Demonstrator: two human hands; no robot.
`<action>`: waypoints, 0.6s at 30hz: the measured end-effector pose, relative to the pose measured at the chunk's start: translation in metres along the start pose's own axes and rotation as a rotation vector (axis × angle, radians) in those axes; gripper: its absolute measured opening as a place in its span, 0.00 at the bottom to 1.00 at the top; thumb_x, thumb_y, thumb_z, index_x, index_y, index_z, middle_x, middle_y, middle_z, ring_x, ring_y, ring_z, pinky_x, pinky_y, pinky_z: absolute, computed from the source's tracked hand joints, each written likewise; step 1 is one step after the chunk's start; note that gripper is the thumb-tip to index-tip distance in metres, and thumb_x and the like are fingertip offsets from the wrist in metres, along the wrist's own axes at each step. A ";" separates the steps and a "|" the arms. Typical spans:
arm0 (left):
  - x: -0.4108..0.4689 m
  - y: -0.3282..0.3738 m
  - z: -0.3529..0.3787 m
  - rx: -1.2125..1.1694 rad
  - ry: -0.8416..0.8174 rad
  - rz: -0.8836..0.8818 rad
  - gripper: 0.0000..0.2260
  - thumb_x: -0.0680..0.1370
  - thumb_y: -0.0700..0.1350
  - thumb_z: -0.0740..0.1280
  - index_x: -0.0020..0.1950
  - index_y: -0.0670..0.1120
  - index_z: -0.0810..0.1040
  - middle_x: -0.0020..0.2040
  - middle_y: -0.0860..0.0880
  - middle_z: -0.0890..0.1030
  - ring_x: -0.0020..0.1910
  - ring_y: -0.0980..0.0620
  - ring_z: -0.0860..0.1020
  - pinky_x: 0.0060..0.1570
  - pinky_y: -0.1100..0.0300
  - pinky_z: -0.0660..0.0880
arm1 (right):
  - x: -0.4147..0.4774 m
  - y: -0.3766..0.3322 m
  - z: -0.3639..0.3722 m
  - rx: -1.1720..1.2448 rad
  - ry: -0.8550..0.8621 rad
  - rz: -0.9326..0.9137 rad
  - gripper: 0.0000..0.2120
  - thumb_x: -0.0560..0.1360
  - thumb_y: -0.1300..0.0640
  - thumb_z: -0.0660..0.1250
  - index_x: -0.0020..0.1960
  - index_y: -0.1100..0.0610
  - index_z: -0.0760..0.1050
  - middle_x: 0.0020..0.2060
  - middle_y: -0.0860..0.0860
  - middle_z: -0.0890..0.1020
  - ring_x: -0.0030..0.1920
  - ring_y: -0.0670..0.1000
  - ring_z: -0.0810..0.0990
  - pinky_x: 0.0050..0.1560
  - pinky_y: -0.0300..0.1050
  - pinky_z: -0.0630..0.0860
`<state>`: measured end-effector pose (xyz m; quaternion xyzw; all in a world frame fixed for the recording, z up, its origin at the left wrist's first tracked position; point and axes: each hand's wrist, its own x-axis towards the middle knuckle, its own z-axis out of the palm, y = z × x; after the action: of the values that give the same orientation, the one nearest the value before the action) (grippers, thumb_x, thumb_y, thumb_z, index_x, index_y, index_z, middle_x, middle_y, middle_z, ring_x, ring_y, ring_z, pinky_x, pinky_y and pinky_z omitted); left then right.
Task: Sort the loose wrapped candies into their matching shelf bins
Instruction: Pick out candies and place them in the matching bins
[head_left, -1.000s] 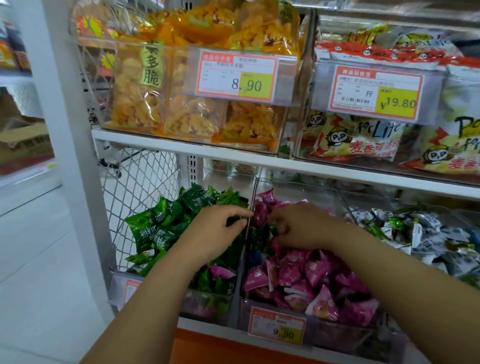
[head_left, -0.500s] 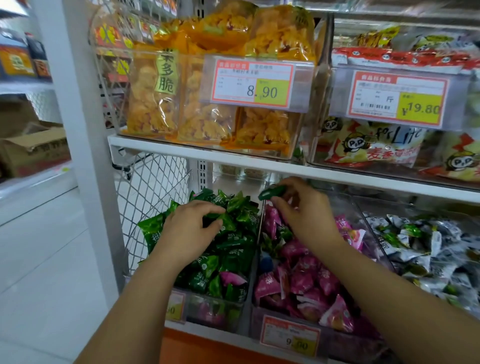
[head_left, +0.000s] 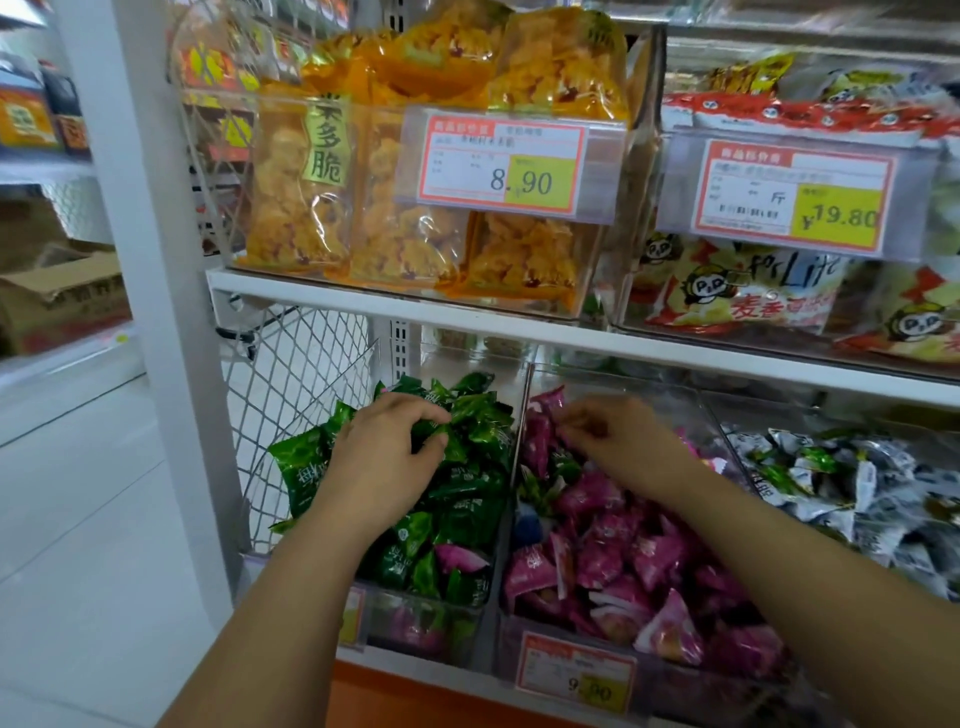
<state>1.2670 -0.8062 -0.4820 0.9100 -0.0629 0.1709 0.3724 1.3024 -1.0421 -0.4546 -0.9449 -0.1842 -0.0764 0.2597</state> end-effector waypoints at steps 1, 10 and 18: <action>0.000 0.004 0.001 0.002 0.006 0.019 0.07 0.77 0.47 0.66 0.54 0.56 0.78 0.60 0.54 0.75 0.63 0.51 0.71 0.65 0.47 0.66 | -0.005 0.002 -0.001 -0.055 -0.157 -0.009 0.13 0.78 0.54 0.65 0.61 0.53 0.78 0.54 0.45 0.80 0.51 0.42 0.76 0.56 0.33 0.69; -0.004 0.021 0.016 0.116 -0.129 0.134 0.11 0.79 0.52 0.62 0.59 0.61 0.77 0.64 0.60 0.71 0.68 0.54 0.63 0.70 0.47 0.58 | -0.024 0.021 -0.012 -0.362 -0.483 -0.121 0.10 0.77 0.51 0.65 0.51 0.53 0.82 0.51 0.46 0.83 0.48 0.46 0.80 0.54 0.46 0.75; -0.003 0.027 0.020 0.155 -0.215 0.121 0.10 0.78 0.58 0.61 0.57 0.67 0.76 0.66 0.63 0.68 0.71 0.56 0.56 0.72 0.42 0.48 | -0.030 0.019 -0.020 -0.437 -0.414 -0.098 0.13 0.78 0.48 0.62 0.49 0.54 0.81 0.48 0.49 0.83 0.44 0.48 0.79 0.49 0.46 0.75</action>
<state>1.2627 -0.8398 -0.4788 0.9437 -0.1437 0.0990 0.2812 1.2812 -1.0766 -0.4537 -0.9639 -0.2576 0.0675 0.0030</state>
